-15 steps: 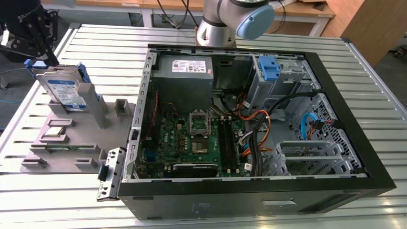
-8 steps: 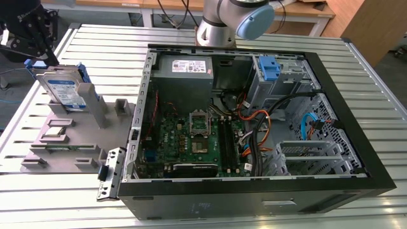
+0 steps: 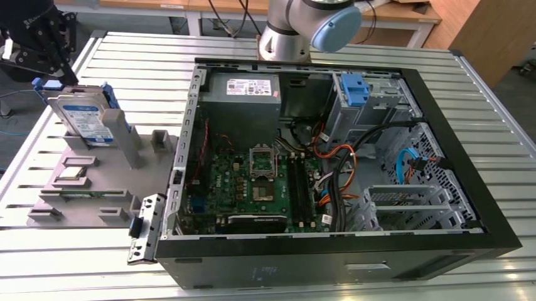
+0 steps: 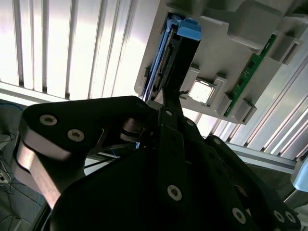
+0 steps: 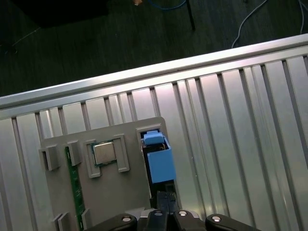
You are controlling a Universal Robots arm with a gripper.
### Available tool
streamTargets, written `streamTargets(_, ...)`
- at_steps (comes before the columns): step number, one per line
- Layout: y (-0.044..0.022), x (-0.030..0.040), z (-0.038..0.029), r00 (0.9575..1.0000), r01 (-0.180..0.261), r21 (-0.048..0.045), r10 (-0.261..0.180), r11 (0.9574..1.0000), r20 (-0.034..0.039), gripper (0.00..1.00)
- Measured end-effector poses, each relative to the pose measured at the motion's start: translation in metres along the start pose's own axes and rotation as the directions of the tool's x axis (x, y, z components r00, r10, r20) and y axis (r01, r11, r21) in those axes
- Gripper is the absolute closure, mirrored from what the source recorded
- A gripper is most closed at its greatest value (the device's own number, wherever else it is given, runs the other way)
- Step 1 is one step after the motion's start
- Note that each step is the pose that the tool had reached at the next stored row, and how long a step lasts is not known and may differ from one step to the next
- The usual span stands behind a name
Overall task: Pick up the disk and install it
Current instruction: 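Pick up the disk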
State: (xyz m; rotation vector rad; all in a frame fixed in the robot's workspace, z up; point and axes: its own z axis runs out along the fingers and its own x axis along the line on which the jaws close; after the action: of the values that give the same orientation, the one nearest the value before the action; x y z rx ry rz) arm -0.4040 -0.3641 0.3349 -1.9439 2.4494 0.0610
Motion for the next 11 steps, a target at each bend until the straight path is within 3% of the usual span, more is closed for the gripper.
streamTargets(5,0.0,0.0,0.0002,0.9992,0.041,-0.0013,-0.041,0.9992,-0.0014,0.9)
streamTargets(11,-0.0004,0.0013,0.001,0.9991,0.042,-0.0011,-0.042,0.9991,-0.0015,0.9)
